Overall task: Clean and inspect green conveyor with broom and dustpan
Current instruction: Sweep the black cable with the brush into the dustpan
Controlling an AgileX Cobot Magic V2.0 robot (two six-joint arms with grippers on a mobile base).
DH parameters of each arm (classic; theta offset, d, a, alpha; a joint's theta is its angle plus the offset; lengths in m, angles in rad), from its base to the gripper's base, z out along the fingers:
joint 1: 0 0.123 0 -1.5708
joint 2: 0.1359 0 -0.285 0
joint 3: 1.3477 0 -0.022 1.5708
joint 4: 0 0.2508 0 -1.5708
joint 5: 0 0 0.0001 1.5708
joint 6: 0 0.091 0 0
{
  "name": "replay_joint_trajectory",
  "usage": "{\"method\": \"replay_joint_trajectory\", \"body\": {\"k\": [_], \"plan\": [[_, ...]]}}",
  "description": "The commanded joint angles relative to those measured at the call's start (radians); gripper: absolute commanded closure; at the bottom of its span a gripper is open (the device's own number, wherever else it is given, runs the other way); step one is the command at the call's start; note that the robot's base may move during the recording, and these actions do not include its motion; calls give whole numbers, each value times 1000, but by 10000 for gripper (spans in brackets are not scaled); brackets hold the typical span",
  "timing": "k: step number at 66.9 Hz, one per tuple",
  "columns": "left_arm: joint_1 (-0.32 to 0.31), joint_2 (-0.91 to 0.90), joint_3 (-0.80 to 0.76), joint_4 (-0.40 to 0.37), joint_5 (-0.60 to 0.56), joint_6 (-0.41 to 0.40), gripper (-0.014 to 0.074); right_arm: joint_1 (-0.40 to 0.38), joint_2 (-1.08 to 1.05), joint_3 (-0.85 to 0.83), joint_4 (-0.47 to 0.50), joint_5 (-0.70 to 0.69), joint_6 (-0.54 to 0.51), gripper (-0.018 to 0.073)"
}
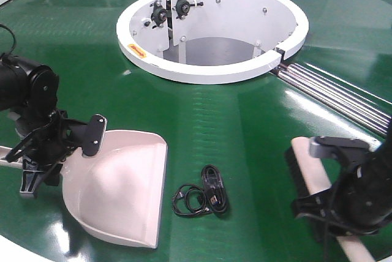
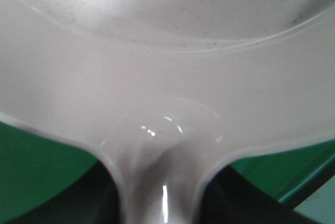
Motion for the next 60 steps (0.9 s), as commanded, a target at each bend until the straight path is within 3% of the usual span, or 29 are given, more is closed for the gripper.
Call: {"method": "replay_joint_trajectory", "body": {"k": [1, 12, 24, 41, 60], "plan": [[-9, -37, -28, -4, -10, -11, 604, 85, -14, -37, -26, -41, 90, 564], [-9, -37, -28, -4, -10, -11, 604, 194, 80, -125, -104, 9, 189, 564], [-9, -37, -28, -4, -10, -11, 604, 267, 218, -264, -136, 93, 222, 564], [-9, -37, -28, -4, -10, -11, 604, 286, 381, -404, -59, 204, 226, 564], [-9, -37, -28, -4, -10, -11, 604, 390, 490, -524, 5, 224, 204, 564]]}}
